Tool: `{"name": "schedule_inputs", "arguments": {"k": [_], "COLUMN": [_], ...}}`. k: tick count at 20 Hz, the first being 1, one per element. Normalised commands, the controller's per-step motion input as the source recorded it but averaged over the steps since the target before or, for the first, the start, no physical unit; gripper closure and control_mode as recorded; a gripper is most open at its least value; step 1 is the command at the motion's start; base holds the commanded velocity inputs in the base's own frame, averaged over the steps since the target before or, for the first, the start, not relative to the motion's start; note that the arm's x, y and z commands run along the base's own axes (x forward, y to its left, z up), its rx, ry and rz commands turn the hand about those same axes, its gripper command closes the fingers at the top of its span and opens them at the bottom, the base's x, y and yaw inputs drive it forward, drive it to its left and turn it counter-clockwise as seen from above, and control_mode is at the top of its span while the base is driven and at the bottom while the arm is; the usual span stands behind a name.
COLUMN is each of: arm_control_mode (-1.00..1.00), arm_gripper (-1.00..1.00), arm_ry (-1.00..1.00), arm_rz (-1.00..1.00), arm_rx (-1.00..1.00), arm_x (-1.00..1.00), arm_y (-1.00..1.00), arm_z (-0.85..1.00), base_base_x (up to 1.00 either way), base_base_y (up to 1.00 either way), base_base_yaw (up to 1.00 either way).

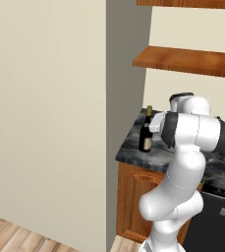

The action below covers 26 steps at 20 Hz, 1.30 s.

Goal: Place the drinks on the dining counter in a tight cluster.

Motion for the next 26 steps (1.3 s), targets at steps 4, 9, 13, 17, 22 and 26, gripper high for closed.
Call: {"name": "schedule_inputs", "arguments": {"k": [4, 9, 13, 17, 22, 26], "arm_control_mode": [-1.00, -1.00, -1.00, -1.00, -1.00, -1.00], "arm_gripper": [1.00, 1.00, 1.00, 1.00, 1.00, 1.00], "arm_ry": [-0.25, -0.27, -0.03, 0.14, 0.20, 0.02], "arm_rz": [0.00, 0.00, 0.00, 0.00, 0.00, -0.01], "arm_rx": [0.00, 0.00, 0.00, 0.00, -0.07, -0.13], "arm_x": [-0.54, -0.74, -0.60, -0.45, -0.58, -0.95], "arm_y": [0.00, 0.00, -0.02, -0.10, 0.05, 0.31], "arm_z": [0.16, 0.60, 1.00, 1.00, 0.67, 0.39], "base_base_x": [0.00, 0.00, 0.00, 0.00, 0.00, 0.00], "base_base_y": [0.00, 0.00, 0.00, 0.00, 0.00, 0.00], "base_base_yaw": [0.00, 0.00, 0.00, 0.00, 0.00, 0.00]}}
